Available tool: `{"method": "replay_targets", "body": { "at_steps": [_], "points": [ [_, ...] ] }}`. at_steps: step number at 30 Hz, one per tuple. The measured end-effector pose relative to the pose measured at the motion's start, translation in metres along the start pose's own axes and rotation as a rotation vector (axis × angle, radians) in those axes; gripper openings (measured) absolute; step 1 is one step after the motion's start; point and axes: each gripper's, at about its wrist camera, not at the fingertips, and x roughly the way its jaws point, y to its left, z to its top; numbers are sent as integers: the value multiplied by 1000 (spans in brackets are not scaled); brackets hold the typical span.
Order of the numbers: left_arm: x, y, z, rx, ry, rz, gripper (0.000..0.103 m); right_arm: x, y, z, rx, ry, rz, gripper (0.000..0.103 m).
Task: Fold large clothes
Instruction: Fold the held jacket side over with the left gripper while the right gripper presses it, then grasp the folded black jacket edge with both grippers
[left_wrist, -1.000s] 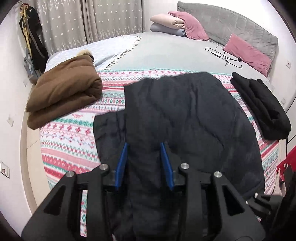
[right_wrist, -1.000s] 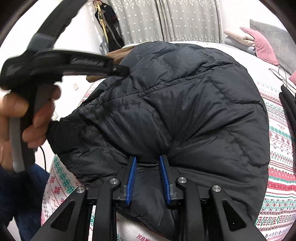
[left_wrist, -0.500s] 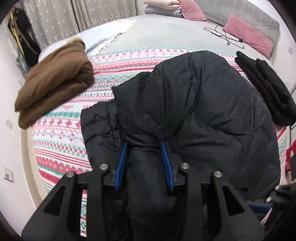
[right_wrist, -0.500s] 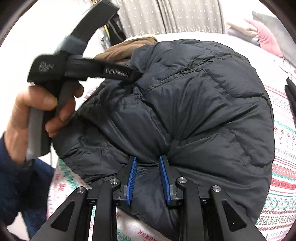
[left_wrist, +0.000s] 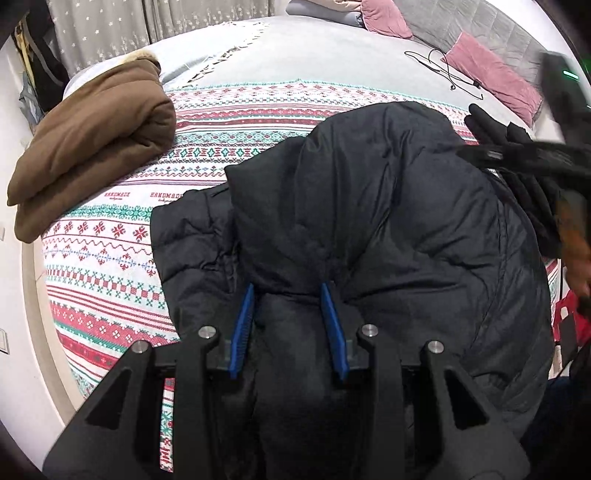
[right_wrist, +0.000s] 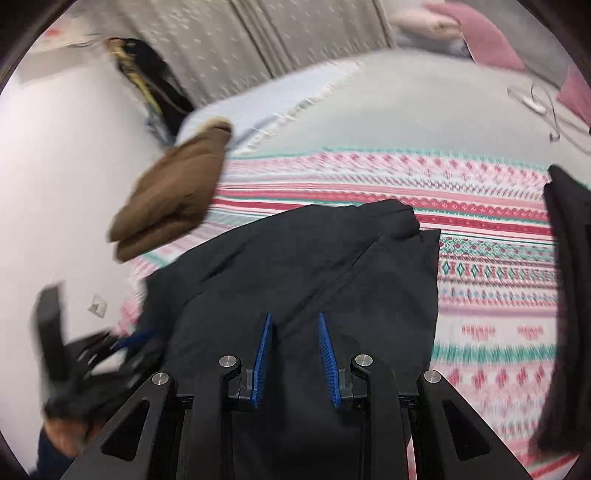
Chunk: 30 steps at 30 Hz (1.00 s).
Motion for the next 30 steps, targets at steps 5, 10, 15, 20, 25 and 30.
{"method": "replay_targets", "body": {
  "at_steps": [5, 10, 15, 20, 25, 30],
  "points": [
    [5, -2, 0, 23, -3, 1, 40, 50, -24, 24, 27, 77, -55, 26],
    [10, -1, 0, 35, -2, -15, 40, 82, -23, 23, -13, 133, -75, 26],
    [2, 15, 23, -20, -5, -54, 40, 96, -10, 18, -62, 125, -126, 26],
    [10, 17, 58, -48, -57, -14, 44, 103, -10, 21, -65, 119, -132, 26],
    [43, 28, 71, -126, 28, 10, 52, 94, -15, 19, -76, 109, -146, 26],
    [54, 24, 65, -109, 47, 33, 53, 92, -17, 15, -85, 105, -145, 26]
  ]
}}
